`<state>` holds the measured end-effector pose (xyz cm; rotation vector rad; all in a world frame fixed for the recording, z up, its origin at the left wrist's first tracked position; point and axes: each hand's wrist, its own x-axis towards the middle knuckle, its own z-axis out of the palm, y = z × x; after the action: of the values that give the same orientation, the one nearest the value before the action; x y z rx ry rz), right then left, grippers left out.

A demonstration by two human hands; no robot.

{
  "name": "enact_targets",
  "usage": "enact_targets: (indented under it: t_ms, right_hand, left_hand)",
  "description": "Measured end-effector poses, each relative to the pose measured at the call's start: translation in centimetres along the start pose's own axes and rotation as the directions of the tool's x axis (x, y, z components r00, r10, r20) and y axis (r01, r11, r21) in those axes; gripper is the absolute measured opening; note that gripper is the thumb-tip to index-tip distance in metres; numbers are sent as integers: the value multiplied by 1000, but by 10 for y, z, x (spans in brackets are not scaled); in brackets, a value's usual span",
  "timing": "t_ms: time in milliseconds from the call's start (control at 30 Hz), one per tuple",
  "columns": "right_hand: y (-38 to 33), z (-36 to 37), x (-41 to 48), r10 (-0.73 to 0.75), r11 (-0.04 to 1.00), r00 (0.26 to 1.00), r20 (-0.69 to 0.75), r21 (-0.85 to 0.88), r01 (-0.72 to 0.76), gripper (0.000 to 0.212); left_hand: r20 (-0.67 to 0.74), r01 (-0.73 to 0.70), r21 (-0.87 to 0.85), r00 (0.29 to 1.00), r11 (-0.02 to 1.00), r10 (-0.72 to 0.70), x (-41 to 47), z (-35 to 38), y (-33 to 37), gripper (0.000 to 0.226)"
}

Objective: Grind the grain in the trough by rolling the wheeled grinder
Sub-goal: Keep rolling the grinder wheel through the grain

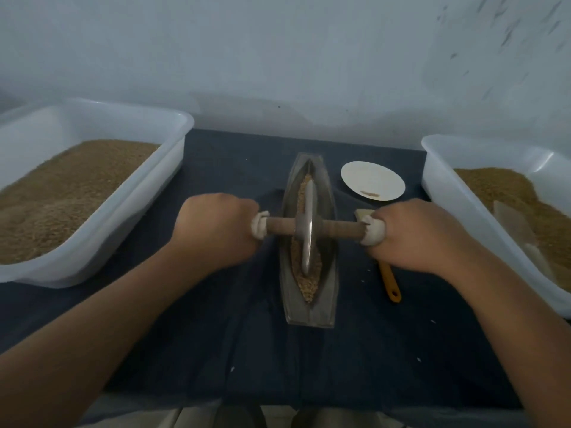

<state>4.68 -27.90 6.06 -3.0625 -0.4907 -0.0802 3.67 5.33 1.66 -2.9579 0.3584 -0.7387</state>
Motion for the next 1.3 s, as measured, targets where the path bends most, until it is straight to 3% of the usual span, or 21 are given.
enact_targets:
  t_ms: [167,233,367,533,600,733,833,1000,1100,1167,1233,1300]
  right_hand:
    - [-1,10,54,72,983,973,-219,-151,-107,34]
    - [1,13,71,126,970,962,-241,-175,-171,33]
    - [2,12,64,189,976,979,-79,-99,-196,28]
    - [-1,2,6,114,993,977,180,-7,-115,26]
    - [-2,2,-3,92,995,983,159,13,-95,35]
    - [-5,10,30,101,992,991,-83,-70,-107,32]
    - [-3,7,63,108,980,972,-207,-145,-139,28]
    - [-3,4,54,133,982,989,-67,-122,-141,34]
    - [-3,6,8,64,998,997,51,-33,-62,25]
    - [-4,6,-10,36,999,998,56,-16,-36,31]
    - [-3,11,-7,58,998,998,27,-12,-58,30]
    - [-3,19,12,98,994,993,-59,-40,-101,33]
  left_hand:
    - [84,107,-21,991,994,-105,41,21,2,34]
    - [115,139,-4,984,990,-138,69,24,5,33]
    - [135,71,18,988,997,-73,75,9,6,34]
    - [41,-107,70,994,992,105,14,-13,2,30]
    - [-1,-114,72,993,991,114,8,-10,-2,33]
    - [123,25,17,992,1000,-27,45,11,0,33]
    - [140,98,5,985,995,-97,79,19,3,27]
    - [113,50,26,992,998,-53,58,10,3,33]
    - [-61,-77,24,995,997,78,10,-6,2,44]
    - [-187,-116,-15,976,993,111,-8,-13,1,44]
    - [-168,-102,-8,981,995,99,-3,-10,1,44]
    - [-52,-67,59,996,996,70,21,0,3,43]
